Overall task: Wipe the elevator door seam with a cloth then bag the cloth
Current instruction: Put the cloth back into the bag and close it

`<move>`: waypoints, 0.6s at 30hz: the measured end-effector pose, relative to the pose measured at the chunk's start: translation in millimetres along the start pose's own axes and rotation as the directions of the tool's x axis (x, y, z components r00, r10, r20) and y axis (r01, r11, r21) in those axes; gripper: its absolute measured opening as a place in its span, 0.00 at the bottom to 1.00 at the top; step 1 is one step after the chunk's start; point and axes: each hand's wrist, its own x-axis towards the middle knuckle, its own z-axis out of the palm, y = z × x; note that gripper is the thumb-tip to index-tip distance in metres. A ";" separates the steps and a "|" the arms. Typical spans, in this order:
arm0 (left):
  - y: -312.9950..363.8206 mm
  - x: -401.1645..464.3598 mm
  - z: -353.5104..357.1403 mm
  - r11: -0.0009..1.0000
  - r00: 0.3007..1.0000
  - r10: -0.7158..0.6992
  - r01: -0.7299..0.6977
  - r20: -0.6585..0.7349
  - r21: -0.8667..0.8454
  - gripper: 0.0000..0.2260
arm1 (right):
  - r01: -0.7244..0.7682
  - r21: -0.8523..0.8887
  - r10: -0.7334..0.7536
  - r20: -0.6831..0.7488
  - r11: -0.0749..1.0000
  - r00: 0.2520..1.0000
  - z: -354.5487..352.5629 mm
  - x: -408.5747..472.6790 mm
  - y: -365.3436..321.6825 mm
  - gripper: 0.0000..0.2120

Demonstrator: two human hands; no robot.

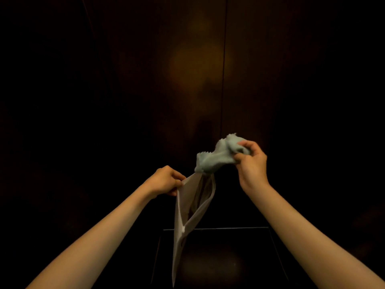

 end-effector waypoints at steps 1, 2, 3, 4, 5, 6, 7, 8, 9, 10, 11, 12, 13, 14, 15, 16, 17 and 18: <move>0.7 0.2 -0.2 1.000 1.000 -0.001 0.001 -0.005 -0.023 0.10 | 0.040 -0.057 -0.036 0.055 0.998 0.998 0.3 -5.8 5.7 0.19; 0.9 1.0 -0.2 0.999 1.000 -0.007 0.006 -0.013 -0.047 0.09 | 0.078 -0.105 -0.066 0.112 0.991 0.992 0.0 -11.2 12.1 0.19; 1.6 1.6 0.2 0.997 1.000 -0.015 0.013 -0.022 -0.073 0.09 | 0.115 -0.155 -0.088 0.174 0.981 0.981 -0.9 -17.0 17.8 0.19; 2.0 2.1 0.4 0.994 0.999 -0.025 0.021 -0.029 -0.104 0.08 | 0.154 -0.205 -0.104 0.235 0.966 0.966 -1.3 -22.2 23.4 0.19; 2.9 2.5 0.6 0.989 0.999 -0.035 0.030 -0.029 -0.145 0.08 | 0.191 -0.253 -0.111 0.298 0.948 0.948 -1.5 -26.6 28.1 0.18; 3.9 2.5 1.0 0.980 0.999 -0.043 0.038 -0.020 -0.196 0.07 | 0.219 -0.295 -0.106 0.357 0.930 0.928 -1.4 -30.2 32.7 0.18; 5.0 2.3 0.9 0.968 0.999 -0.046 0.043 -0.007 -0.248 0.07 | 0.232 -0.328 -0.084 0.410 0.916 0.908 -1.5 -32.1 36.8 0.18; 6.3 1.6 1.1 0.954 0.999 -0.048 0.047 0.004 -0.296 0.07 | 0.228 -0.354 -0.046 0.455 0.907 0.889 -1.2 -33.6 39.9 0.18; 7.7 0.6 1.1 0.942 0.999 -0.049 0.050 0.010 -0.332 0.07 | 0.208 -0.370 0.000 0.490 0.905 0.872 -1.0 -35.2 42.3 0.18; 8.9 -0.7 0.4 0.932 0.999 -0.049 0.051 0.015 -0.360 0.07 | 0.181 -0.377 0.044 0.516 0.908 0.855 -0.8 -35.8 44.8 0.18; 9.9 -2.1 -0.2 0.921 0.999 -0.047 0.051 0.019 -0.386 0.07 | 0.153 -0.378 0.082 0.539 0.913 0.838 -1.1 -36.6 46.8 0.18; 11.0 -3.6 -1.3 0.908 0.999 -0.045 0.051 0.024 -0.416 0.07 | 0.129 -0.384 0.117 0.556 0.914 0.823 -1.8 -36.6 48.7 0.18; 12.4 -5.2 -2.8 0.891 0.999 -0.042 0.051 0.030 -0.451 0.08 | 0.115 -0.404 0.151 0.569 0.907 0.808 -3.1 -36.3 50.3 0.19; 13.6 -7.5 -4.3 0.872 0.999 -0.038 0.050 0.035 -0.486 0.08 | 0.118 -0.439 0.183 0.585 0.891 0.790 -5.0 -36.3 51.9 0.19; 14.3 -9.3 -6.1 0.855 0.999 -0.034 0.045 0.032 -0.517 0.08 | 0.138 -0.480 0.216 0.609 0.866 0.763 -6.6 -36.8 52.4 0.19; 15.4 -10.6 -7.2 0.840 0.999 -0.031 0.040 0.026 -0.541 0.08 | 0.173 -0.513 0.241 0.642 0.841 0.728 -8.1 -38.0 52.2 0.17; 15.9 -11.5 -8.6 0.830 0.999 -0.031 0.035 0.015 -0.557 0.08 | 0.218 -0.531 0.260 0.682 0.819 0.684 -9.4 -39.7 52.5 0.15; 16.8 -12.5 -9.9 0.826 0.999 -0.032 0.028 0.002 -0.563 0.08 | 0.261 -0.542 0.283 0.721 0.799 0.632 -10.0 -42.3 51.9 0.13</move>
